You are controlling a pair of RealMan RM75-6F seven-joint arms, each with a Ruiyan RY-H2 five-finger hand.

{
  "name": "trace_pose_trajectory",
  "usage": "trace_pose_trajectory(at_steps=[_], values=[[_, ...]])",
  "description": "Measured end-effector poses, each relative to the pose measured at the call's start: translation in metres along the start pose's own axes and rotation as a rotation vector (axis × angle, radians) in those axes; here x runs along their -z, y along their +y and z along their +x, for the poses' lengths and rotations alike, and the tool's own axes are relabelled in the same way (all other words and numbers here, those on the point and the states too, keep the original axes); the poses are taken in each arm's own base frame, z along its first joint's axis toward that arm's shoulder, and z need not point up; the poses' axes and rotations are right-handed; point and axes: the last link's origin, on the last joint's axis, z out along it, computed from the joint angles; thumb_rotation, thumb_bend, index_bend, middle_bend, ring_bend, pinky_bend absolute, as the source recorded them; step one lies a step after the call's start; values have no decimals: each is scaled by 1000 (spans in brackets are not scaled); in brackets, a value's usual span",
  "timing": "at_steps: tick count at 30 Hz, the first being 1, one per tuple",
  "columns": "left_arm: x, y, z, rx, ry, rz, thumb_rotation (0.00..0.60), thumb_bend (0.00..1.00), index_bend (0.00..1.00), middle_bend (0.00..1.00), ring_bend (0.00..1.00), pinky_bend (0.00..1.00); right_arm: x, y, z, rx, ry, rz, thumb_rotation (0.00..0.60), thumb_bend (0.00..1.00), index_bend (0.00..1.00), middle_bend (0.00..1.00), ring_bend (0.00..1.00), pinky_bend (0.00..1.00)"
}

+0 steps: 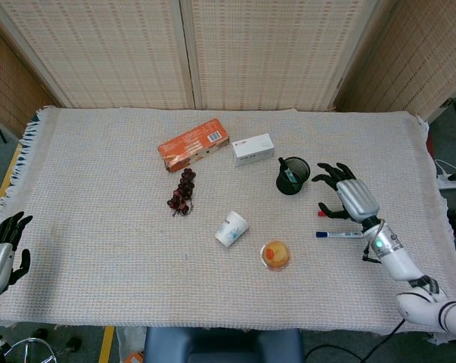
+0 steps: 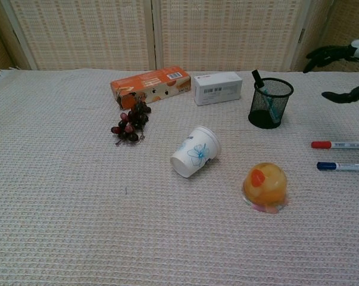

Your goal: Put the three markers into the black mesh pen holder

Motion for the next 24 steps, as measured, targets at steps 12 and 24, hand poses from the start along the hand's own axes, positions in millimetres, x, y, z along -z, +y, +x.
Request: trace_pose_trajectory(at_steps=[12, 24], values=[[1, 4, -1, -8, -10, -8, 600, 607, 98, 0, 0, 99, 88, 44, -43, 260, -211, -313, 600, 327, 295, 55, 115, 0], [2, 0, 3, -1, 0, 5, 600, 607, 98, 0, 0, 99, 39, 5, -68, 270, -254, -183, 600, 327, 352, 55, 116, 0]])
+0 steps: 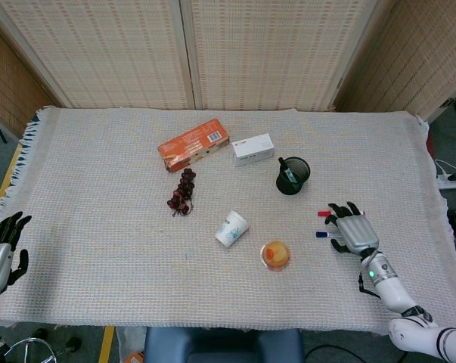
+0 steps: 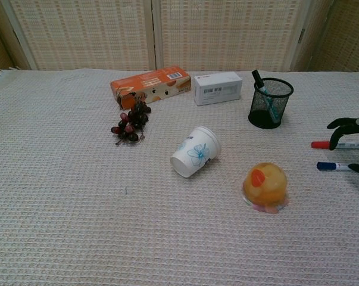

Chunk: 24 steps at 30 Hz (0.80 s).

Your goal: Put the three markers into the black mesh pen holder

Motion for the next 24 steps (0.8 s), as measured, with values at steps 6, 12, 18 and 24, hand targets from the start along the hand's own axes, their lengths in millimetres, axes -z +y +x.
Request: trace_pose_trajectory(at_steps=[6, 12, 18, 24], values=[[0, -1, 1, 5, 3, 3, 600, 604, 99, 0, 0, 99, -9, -10, -3, 14, -20, 20, 600, 327, 356, 55, 116, 0], [0, -1, 1, 4, 1, 3, 600, 604, 99, 0, 0, 99, -12, -9, -8, 35, -33, 3, 600, 327, 367, 55, 117, 0], [0, -1, 0, 2, -3, 3, 600, 604, 99, 0, 0, 99, -13, -6, -9, 48, -46, -11, 600, 372, 409, 55, 119, 0], [0, -2, 1, 4, 1, 8, 600, 605, 99, 0, 0, 99, -17, -7, -9, 55, -55, -13, 600, 377, 429, 55, 120, 0]])
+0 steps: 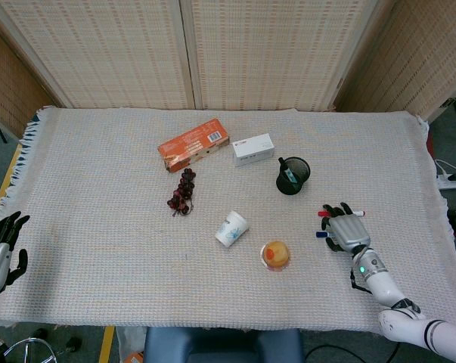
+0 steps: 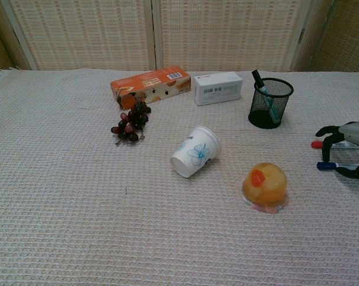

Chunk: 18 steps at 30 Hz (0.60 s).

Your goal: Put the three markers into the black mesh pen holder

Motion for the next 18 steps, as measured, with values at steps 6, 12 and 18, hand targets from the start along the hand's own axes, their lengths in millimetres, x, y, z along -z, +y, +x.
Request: trace_pose_trajectory(at_steps=[6, 12, 18], values=[[-1, 0, -2, -4, -8, 0, 600, 605, 99, 0, 0, 99, -2, -1, 1, -2, 4, 2, 600, 377, 458, 55, 121, 0], [-1, 0, -2, -6, -11, 1, 600, 607, 98, 0, 0, 99, -2, -1, -1, 6, -5, 7, 600, 379, 495, 55, 122, 0], [0, 1, -1, -8, -10, -5, 600, 605, 99, 0, 0, 99, -1, 0, 0, 16, -8, 6, 600, 402, 556, 55, 124, 0]])
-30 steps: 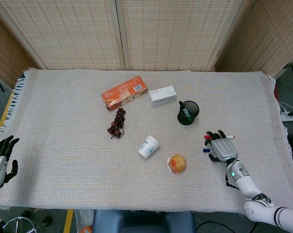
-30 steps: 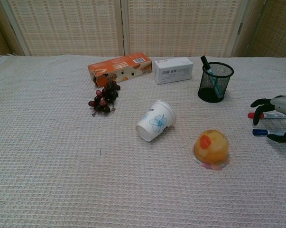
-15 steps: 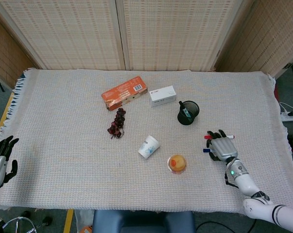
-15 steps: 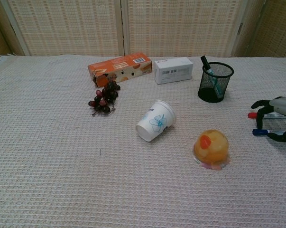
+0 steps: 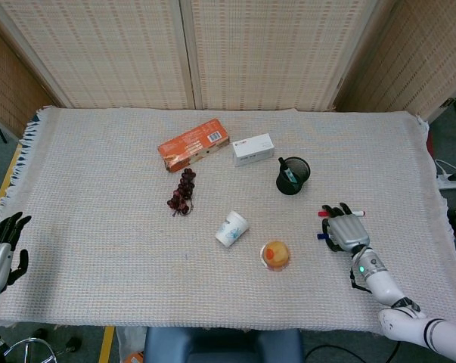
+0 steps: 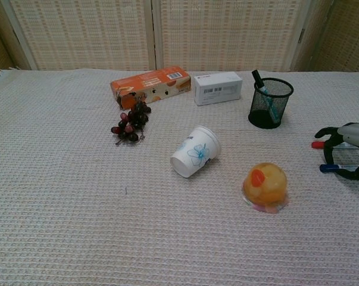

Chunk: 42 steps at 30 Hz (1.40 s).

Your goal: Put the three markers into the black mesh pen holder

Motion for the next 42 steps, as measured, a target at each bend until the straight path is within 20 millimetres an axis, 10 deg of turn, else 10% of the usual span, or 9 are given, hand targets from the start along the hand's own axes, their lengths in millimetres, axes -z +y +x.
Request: trace_pose_trajectory(at_steps=[10, 22, 33, 42], values=[[0, 0, 0, 4, 1, -1, 600, 606, 99, 0, 0, 99, 2, -4, 17, -70, 66, 26, 600, 402, 586, 55, 132, 0], [0, 2, 1, 8, 7, -10, 600, 605, 99, 0, 0, 100, -5, -13, 96, -578, 216, 159, 600, 402, 604, 55, 136, 0], [-1, -1, 2, 12, 7, 0, 600, 607, 98, 0, 0, 100, -57, -3, 195, -887, 382, 317, 600, 402, 614, 55, 140, 0], [-2, -3, 3, 20, 7, 4, 600, 605, 98, 0, 0, 100, -98, -16, 203, -922, 345, 316, 600, 402, 616, 55, 140, 0]])
